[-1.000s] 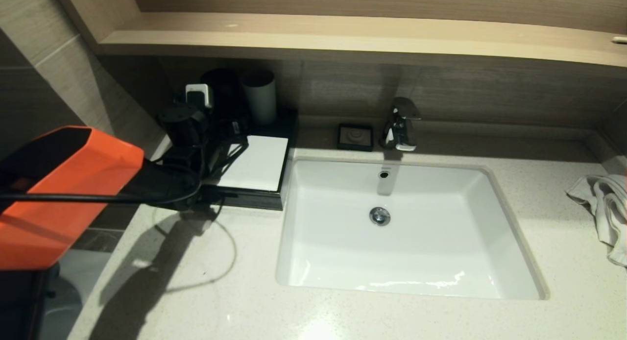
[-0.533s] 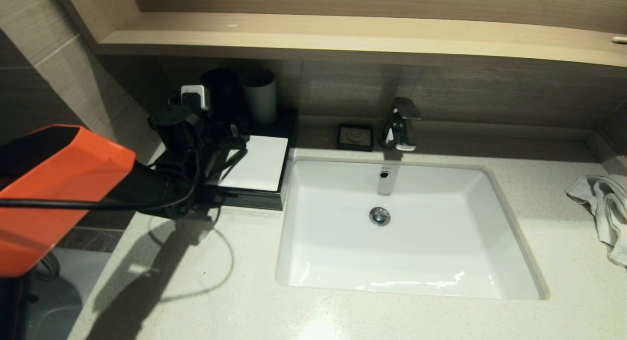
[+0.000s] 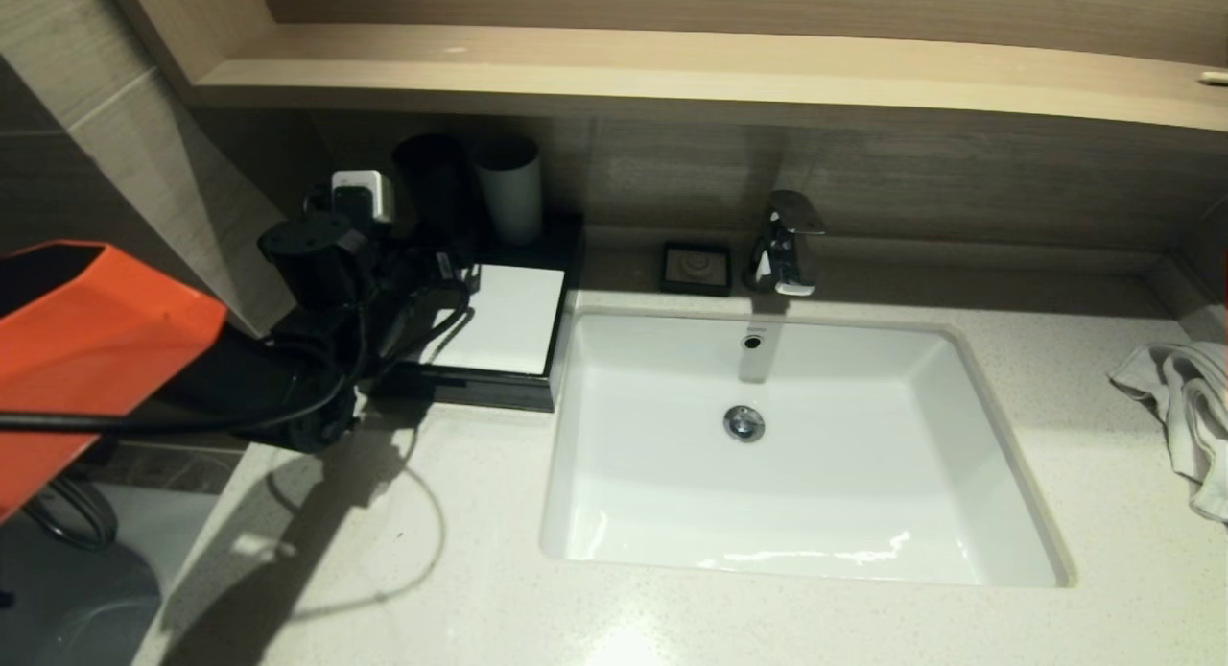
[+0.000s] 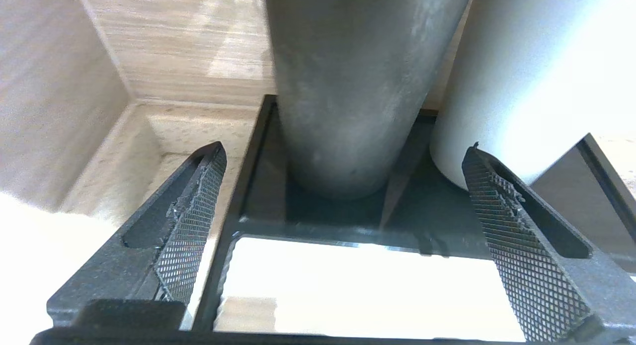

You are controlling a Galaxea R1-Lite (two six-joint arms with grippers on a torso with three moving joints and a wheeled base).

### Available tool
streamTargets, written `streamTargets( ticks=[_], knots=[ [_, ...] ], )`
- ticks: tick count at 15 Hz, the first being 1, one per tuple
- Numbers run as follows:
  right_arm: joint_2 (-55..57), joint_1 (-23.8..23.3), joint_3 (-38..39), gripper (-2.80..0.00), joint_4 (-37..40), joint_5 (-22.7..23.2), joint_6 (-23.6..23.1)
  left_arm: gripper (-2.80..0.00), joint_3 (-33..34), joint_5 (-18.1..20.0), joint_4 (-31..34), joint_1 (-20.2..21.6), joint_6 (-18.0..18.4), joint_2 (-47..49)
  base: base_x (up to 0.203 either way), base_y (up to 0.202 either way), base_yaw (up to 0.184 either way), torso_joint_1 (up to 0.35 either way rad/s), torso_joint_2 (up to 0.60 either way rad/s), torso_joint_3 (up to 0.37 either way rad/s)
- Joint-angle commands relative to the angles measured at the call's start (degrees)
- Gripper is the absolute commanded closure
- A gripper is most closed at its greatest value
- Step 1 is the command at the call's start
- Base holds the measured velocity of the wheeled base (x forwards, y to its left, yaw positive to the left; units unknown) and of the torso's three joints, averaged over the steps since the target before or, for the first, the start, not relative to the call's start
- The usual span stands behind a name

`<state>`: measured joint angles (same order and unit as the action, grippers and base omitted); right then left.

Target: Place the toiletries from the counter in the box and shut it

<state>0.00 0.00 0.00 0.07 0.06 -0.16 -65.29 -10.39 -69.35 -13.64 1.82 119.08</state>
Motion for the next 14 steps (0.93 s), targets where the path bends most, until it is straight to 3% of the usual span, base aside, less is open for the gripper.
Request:
streamTargets(
  ticks=[1, 14],
  knots=[
    [0.0, 0.0, 0.0, 0.00, 0.0, 0.0, 0.0, -2.80, 3.6, -0.1, -1.3, -0.1, 0.0, -3.1, 0.000, 0.000, 0.000, 0.000, 0.00, 0.000],
    [0.0, 0.0, 0.0, 0.00, 0.0, 0.0, 0.0, -2.80, 32.3, -0.1, -4.6, -3.6, 0.2, -25.9, 0.000, 0.000, 0.000, 0.000, 0.00, 0.000]
  ],
)
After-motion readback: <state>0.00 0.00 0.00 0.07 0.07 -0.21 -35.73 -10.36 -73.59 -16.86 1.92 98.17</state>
